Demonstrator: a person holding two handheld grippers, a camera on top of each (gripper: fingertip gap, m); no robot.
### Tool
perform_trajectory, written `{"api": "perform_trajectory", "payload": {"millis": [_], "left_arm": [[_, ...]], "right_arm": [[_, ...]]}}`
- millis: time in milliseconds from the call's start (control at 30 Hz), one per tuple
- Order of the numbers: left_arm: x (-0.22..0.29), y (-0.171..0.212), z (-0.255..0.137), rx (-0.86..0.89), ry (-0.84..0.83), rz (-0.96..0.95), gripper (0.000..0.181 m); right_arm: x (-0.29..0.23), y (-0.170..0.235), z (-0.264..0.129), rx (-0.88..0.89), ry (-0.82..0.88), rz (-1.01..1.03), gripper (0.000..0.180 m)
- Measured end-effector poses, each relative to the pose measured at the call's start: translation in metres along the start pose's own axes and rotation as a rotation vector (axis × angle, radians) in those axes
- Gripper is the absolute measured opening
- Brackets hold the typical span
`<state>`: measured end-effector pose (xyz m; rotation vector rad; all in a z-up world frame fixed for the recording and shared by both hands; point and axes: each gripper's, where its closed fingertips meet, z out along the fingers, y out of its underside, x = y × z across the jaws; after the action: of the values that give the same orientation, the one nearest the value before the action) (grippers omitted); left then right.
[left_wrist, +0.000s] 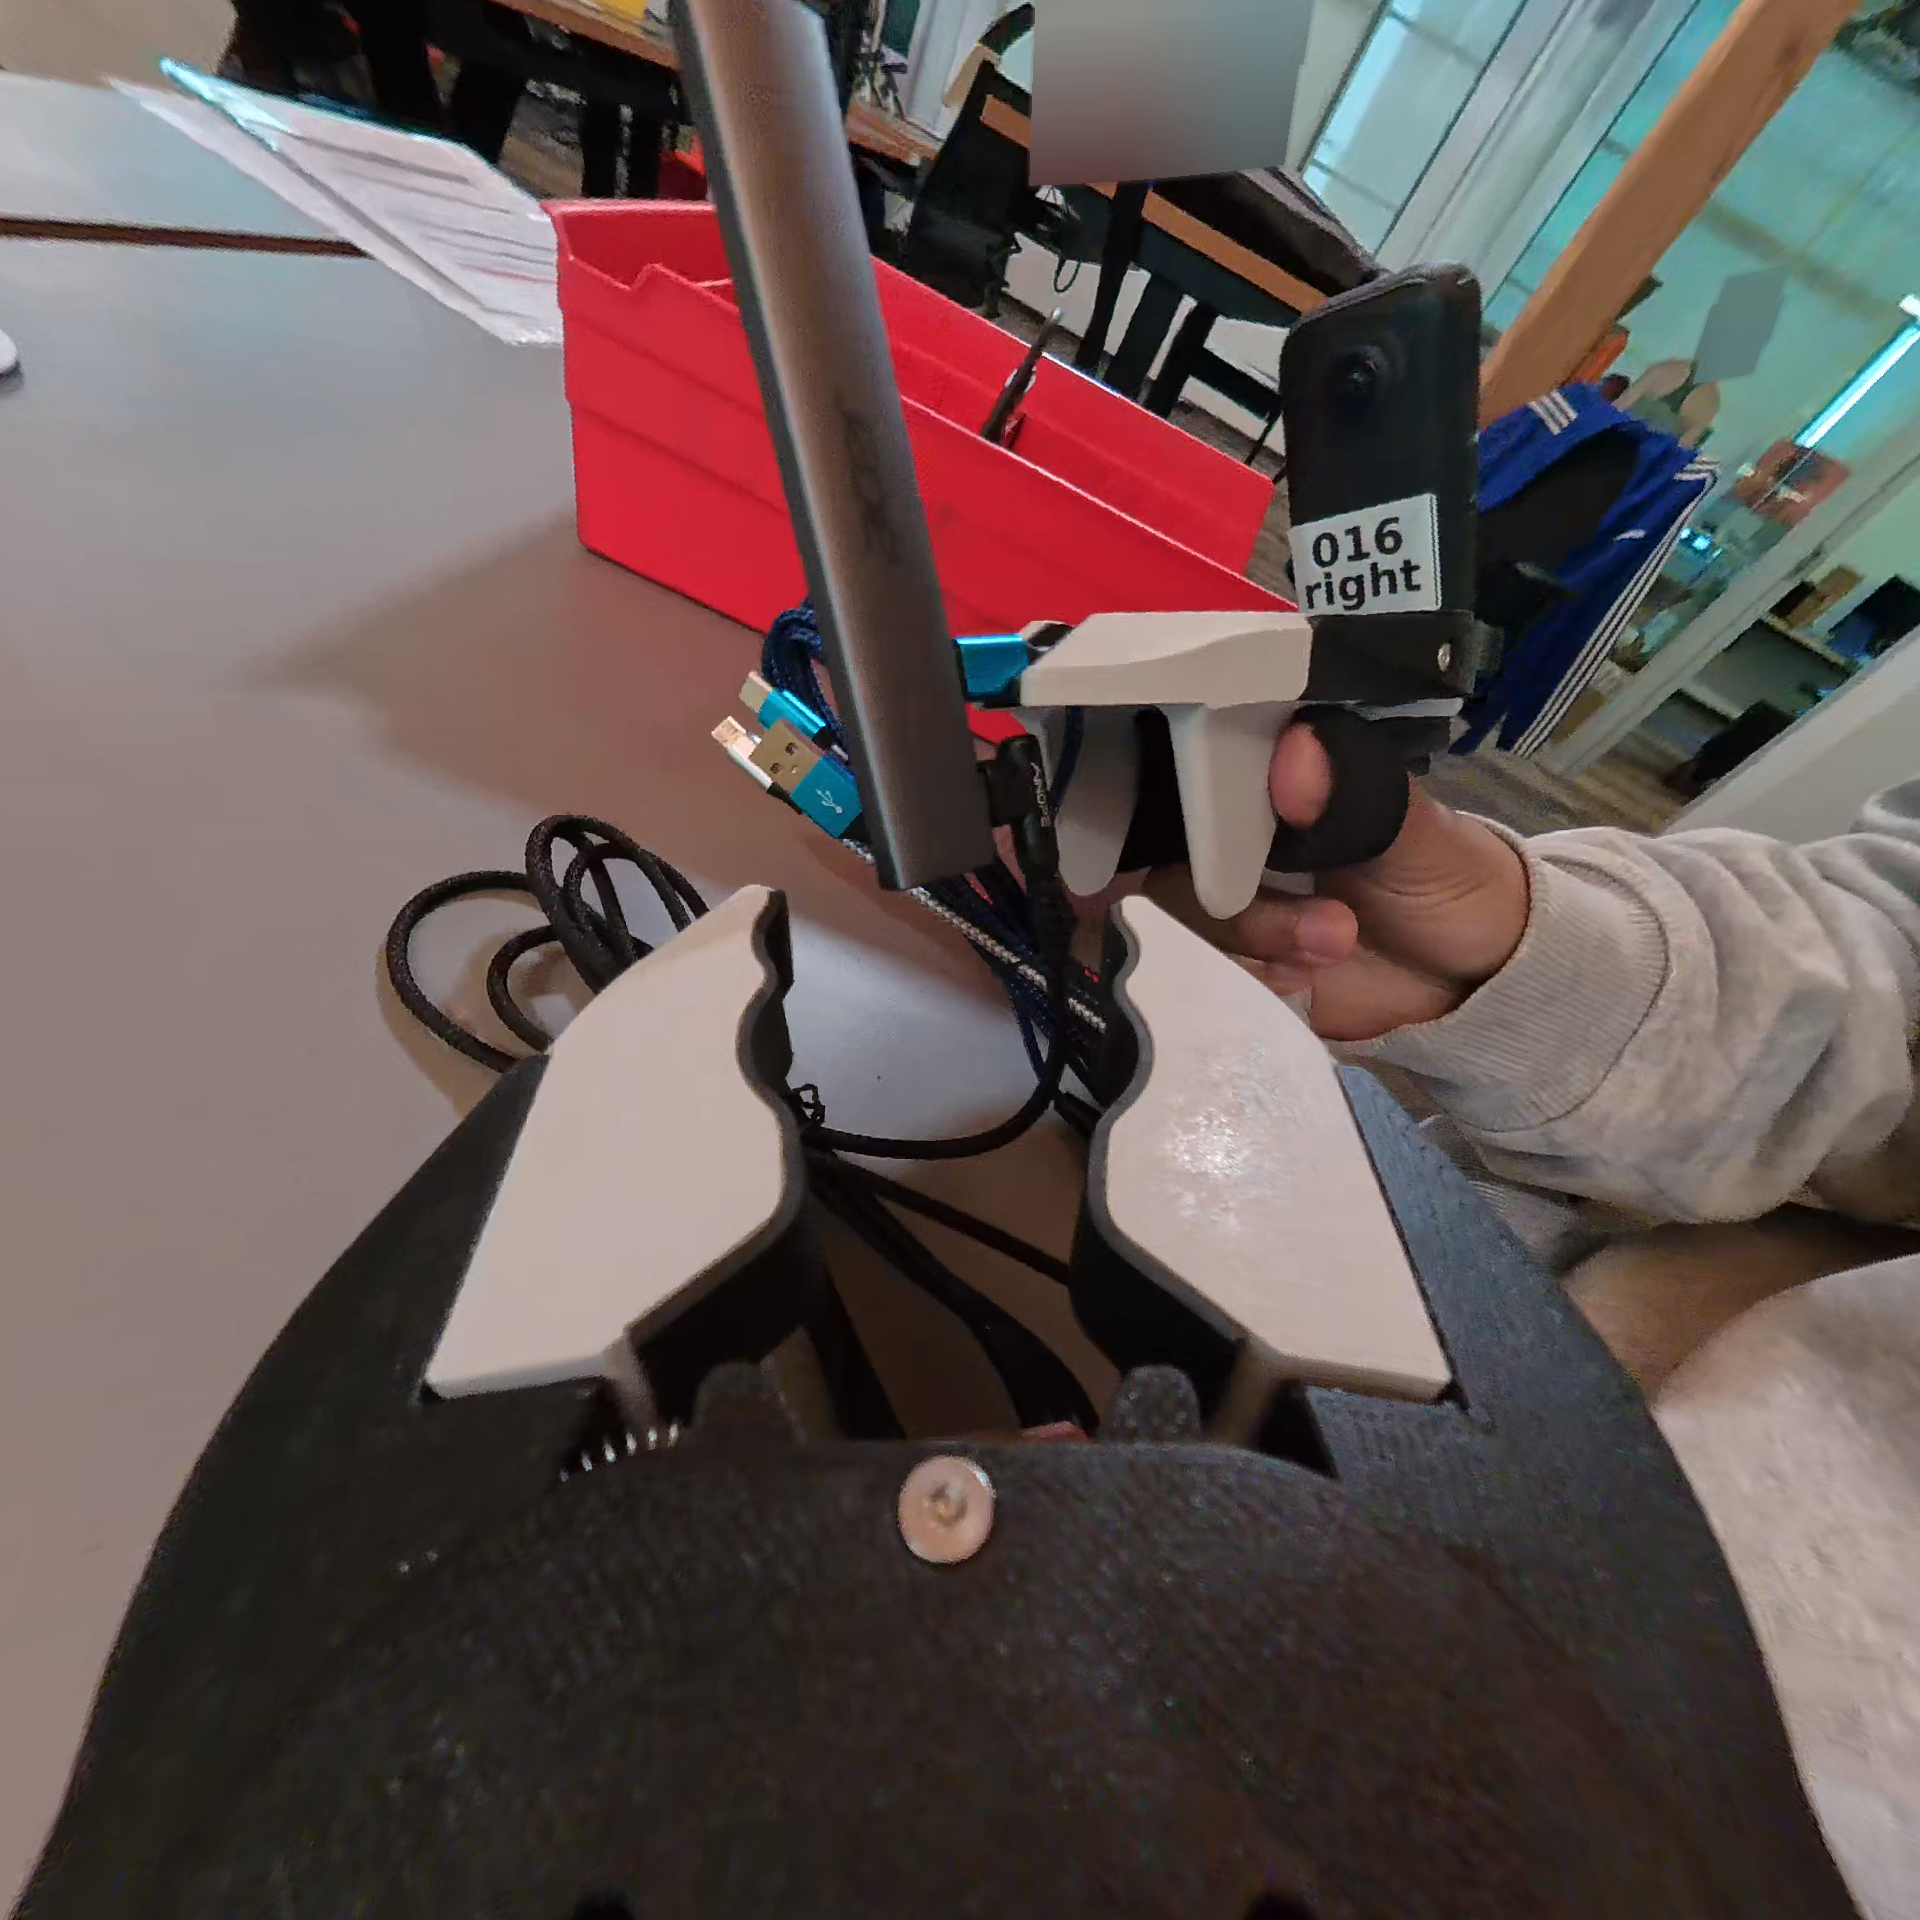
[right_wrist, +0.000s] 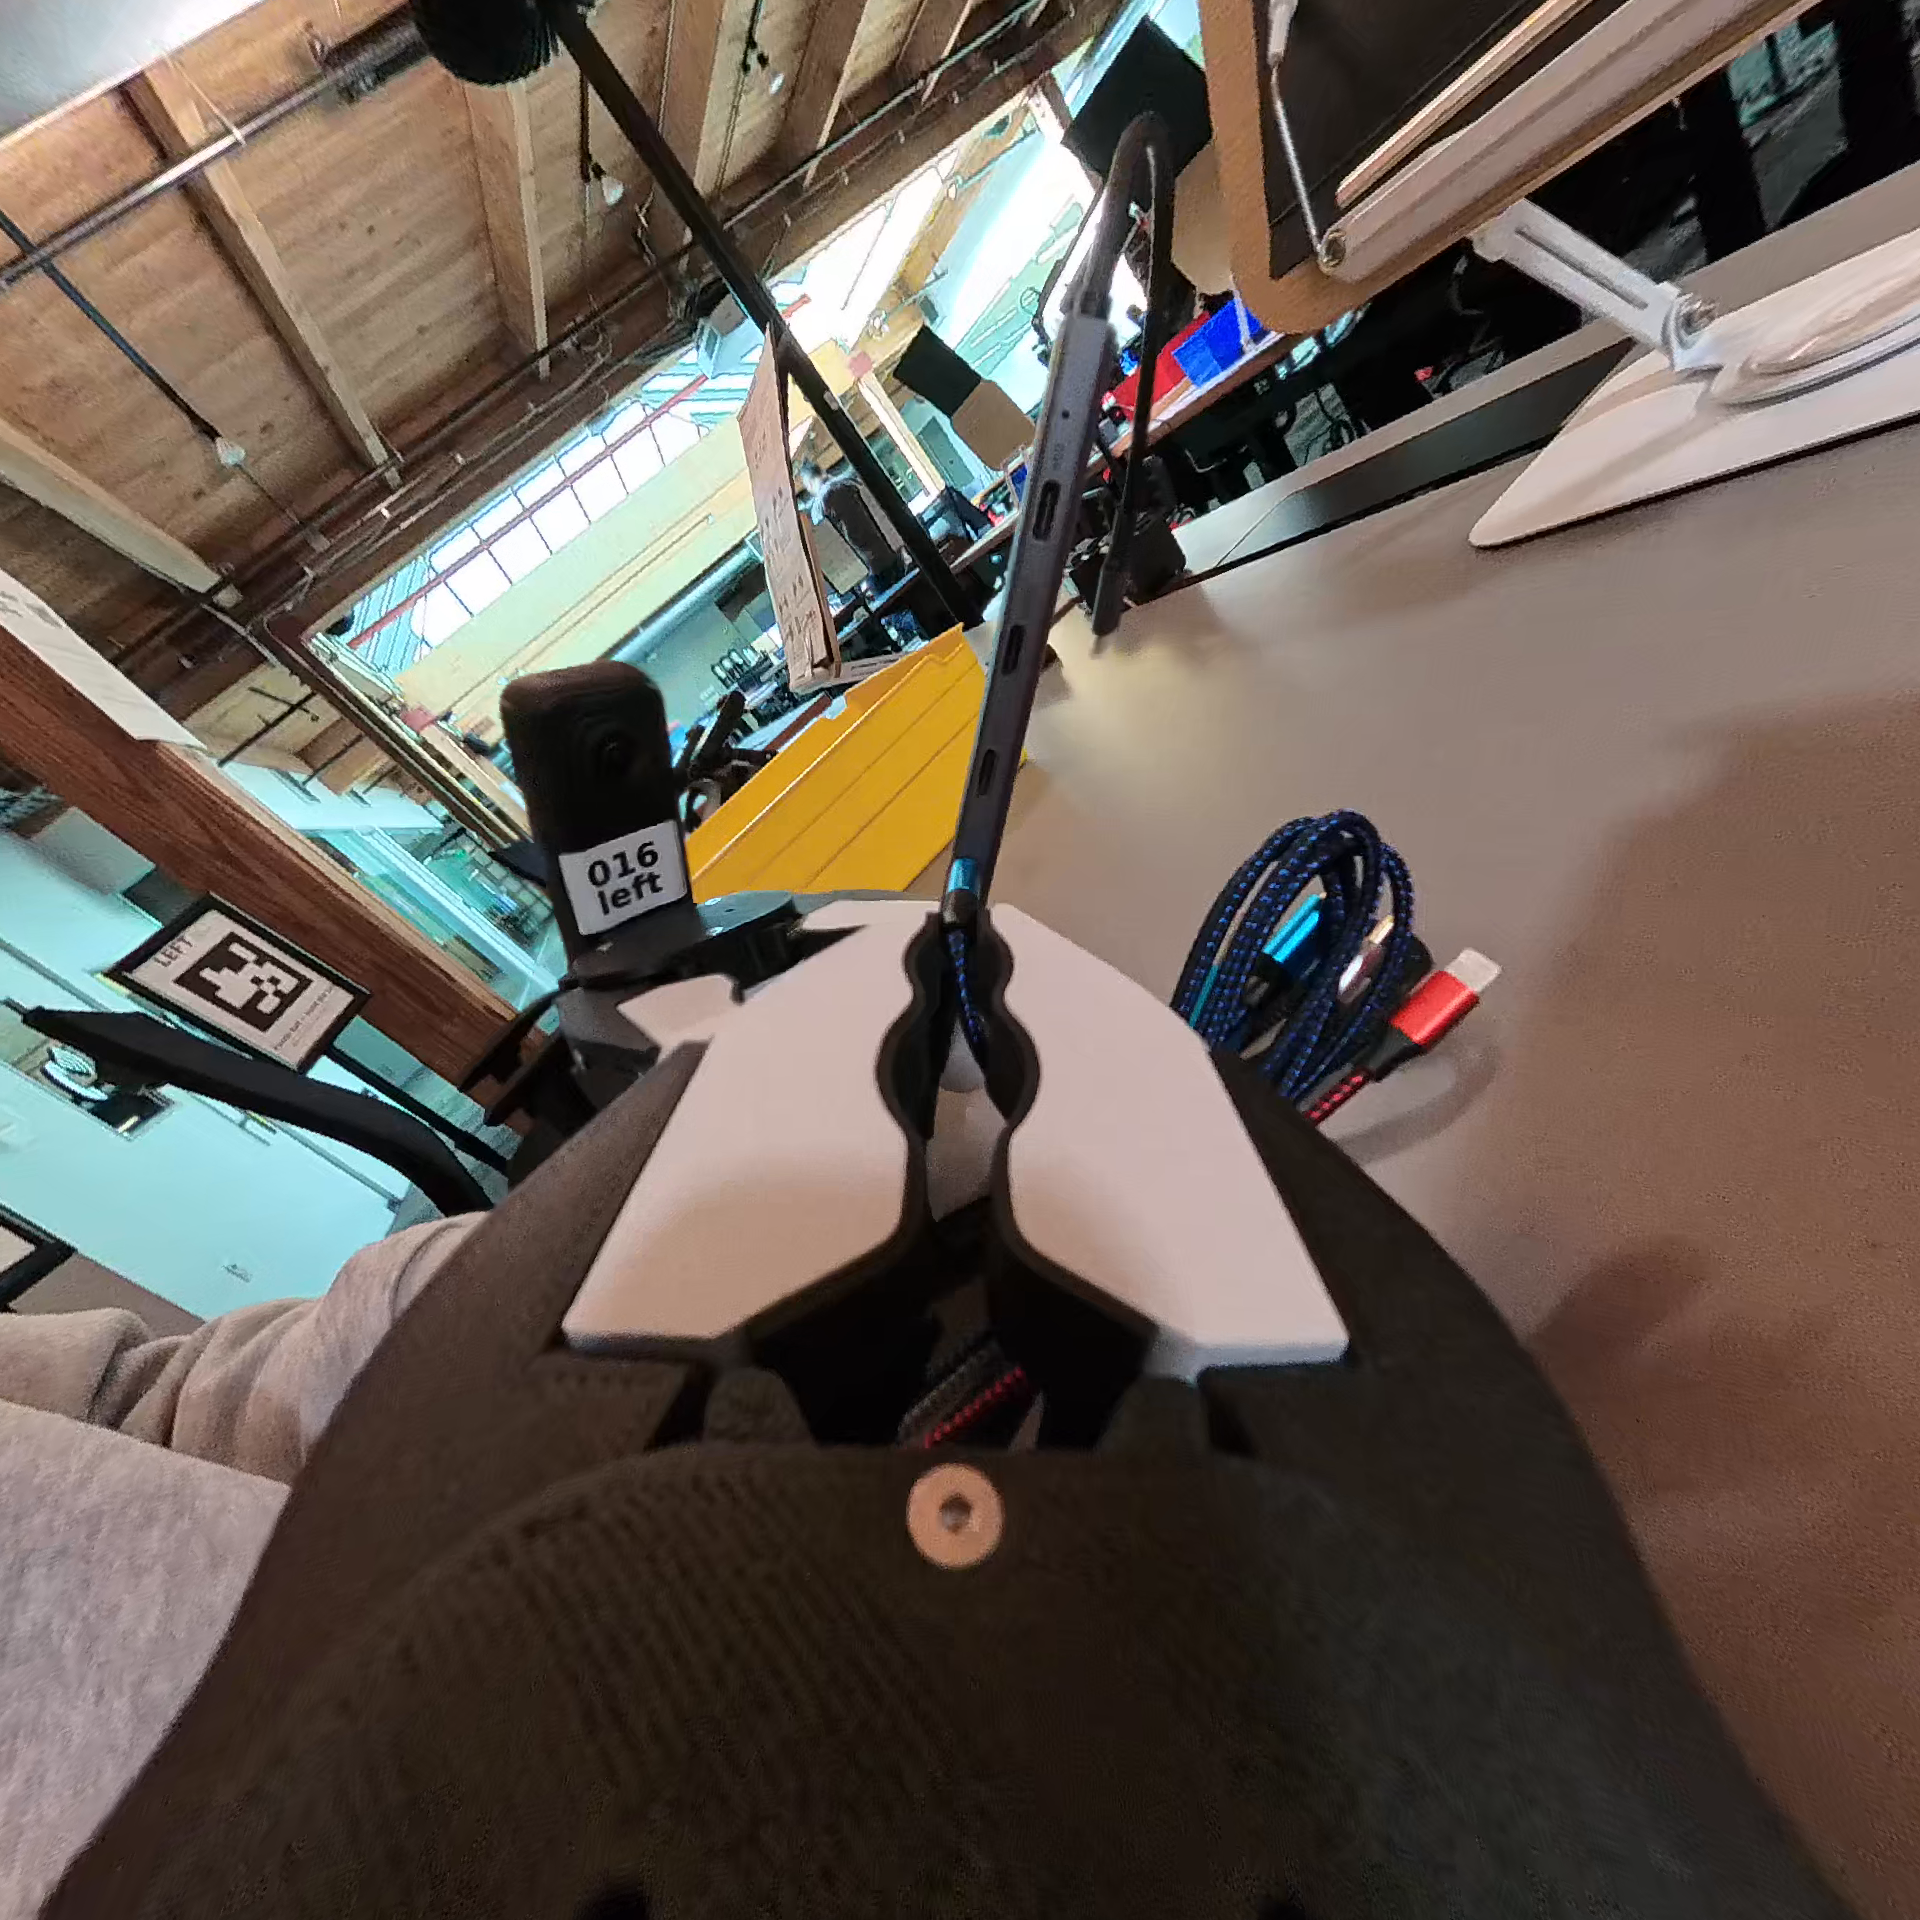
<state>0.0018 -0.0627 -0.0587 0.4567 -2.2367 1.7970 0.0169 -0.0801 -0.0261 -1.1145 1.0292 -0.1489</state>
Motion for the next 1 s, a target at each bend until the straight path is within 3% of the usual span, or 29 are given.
{"api": "perform_trajectory", "payload": {"millis": [133, 267, 367, 467, 867, 1000], "left_arm": [[0.003, 0.006, 0.008, -0.028, -0.017, 0.029, 0.079], [0.007, 0.008, 0.011, -0.038, -0.017, 0.039, 0.079], [0.004, 0.006, 0.010, -0.024, -0.027, 0.016, 0.070], [0.011, 0.003, 0.006, 0.000, 0.053, -0.014, 0.034], [0.019, -0.015, -0.010, 0.101, 0.285, -0.297, 0.008], [0.007, -0.018, -0.018, 0.112, 0.265, -0.355, 0.008]], "right_arm": [[-0.001, 0.000, 0.000, 0.015, -0.014, 0.032, 0.005], [-0.006, 0.002, 0.002, 0.015, -0.039, 0.035, 0.006], [-0.012, 0.004, 0.005, 0.004, -0.062, 0.023, 0.006], [-0.015, 0.008, 0.007, -0.012, -0.074, 0.016, 0.006], [-0.012, 0.012, 0.009, -0.056, -0.072, 0.002, 0.011], [-0.007, 0.021, 0.009, -0.139, -0.027, -0.081, 0.009]]}}
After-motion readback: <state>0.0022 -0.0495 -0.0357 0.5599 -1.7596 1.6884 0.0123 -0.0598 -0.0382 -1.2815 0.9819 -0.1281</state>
